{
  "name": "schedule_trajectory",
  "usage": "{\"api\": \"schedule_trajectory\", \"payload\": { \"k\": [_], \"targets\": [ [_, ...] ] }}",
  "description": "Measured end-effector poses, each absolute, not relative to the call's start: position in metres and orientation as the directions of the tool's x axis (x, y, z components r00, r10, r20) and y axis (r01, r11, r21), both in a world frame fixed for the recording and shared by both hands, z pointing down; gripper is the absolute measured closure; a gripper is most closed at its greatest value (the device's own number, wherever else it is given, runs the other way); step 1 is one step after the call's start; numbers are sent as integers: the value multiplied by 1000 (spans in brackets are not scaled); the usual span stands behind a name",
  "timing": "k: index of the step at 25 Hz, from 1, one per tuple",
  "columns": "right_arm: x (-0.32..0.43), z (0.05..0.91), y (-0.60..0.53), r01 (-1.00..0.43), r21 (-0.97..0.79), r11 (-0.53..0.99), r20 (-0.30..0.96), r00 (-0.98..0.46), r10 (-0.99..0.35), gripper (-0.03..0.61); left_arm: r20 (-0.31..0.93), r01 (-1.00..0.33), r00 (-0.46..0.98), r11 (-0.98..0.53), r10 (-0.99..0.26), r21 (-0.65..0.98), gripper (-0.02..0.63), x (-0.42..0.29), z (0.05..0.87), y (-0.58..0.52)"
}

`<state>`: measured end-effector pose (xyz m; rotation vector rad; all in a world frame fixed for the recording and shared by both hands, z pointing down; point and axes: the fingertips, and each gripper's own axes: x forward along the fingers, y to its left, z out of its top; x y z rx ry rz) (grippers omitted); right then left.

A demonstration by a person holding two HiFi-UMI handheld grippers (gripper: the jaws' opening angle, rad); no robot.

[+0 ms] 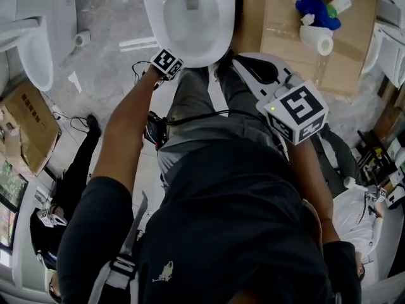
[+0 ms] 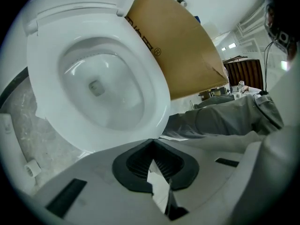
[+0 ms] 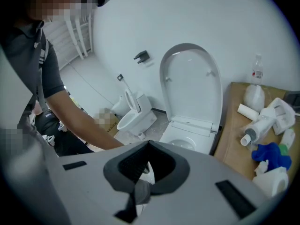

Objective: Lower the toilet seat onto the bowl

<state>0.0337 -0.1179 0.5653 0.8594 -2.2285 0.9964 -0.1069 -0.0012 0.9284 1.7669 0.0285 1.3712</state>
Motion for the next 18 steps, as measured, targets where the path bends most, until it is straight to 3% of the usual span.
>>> {"api": "schedule_trajectory", "payload": {
  "k": [10, 18],
  "targets": [
    [32, 522, -119, -738, -426, 524, 655, -651, -384, 571, 819, -446, 370, -689, 439, 571, 609, -136, 846, -26],
    [40, 484, -77, -766, -390, 511, 670, -617, -412, 571, 822, -416, 322, -710, 469, 568, 609, -174, 792, 48]
  ]
}}
